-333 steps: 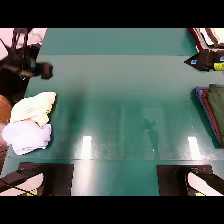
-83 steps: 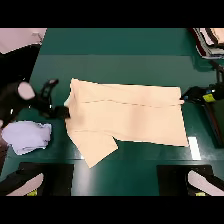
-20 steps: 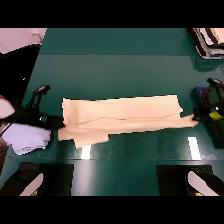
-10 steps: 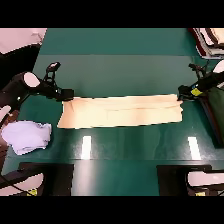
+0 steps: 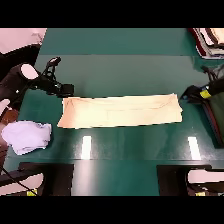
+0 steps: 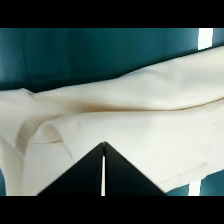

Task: Fold the shirts.

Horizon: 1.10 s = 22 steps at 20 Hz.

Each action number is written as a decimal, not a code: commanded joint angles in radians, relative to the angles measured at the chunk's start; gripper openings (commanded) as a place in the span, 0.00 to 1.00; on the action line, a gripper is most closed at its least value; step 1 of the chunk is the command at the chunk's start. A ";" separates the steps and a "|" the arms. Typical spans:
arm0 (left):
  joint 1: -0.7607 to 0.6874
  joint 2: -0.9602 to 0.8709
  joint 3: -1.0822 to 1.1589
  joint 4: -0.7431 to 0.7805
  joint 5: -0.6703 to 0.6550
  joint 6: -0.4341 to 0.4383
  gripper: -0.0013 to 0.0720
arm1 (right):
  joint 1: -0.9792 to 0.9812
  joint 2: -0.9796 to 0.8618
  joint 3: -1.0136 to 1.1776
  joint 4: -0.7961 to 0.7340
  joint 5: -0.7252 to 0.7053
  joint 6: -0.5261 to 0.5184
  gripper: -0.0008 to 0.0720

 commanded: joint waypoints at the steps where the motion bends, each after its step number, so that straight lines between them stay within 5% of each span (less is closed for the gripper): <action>1: -0.008 -0.002 0.010 -0.098 -0.015 0.003 0.05 | -0.119 0.012 -0.140 0.098 -0.009 -0.086 0.81; 8: -0.179 -0.005 0.009 -0.103 0.127 -0.058 0.05 | -0.053 -0.105 -0.217 0.288 -0.073 -0.148 0.76; 9: -0.203 -0.005 0.009 -0.103 0.153 -0.074 0.05 | -0.028 -0.107 -0.214 0.283 -0.099 -0.149 0.60; 11: -0.249 -0.019 0.010 -0.106 0.206 -0.103 0.05 | 0.002 -0.090 -0.214 0.285 -0.134 -0.167 0.13; 12: -0.271 -0.043 0.017 -0.108 0.219 -0.114 0.05 | 0.009 -0.069 -0.213 0.287 -0.138 -0.172 0.03; 22: -0.464 -0.399 0.262 -0.185 0.193 -0.105 0.05 | 0.176 0.251 0.028 0.289 0.005 -0.060 0.03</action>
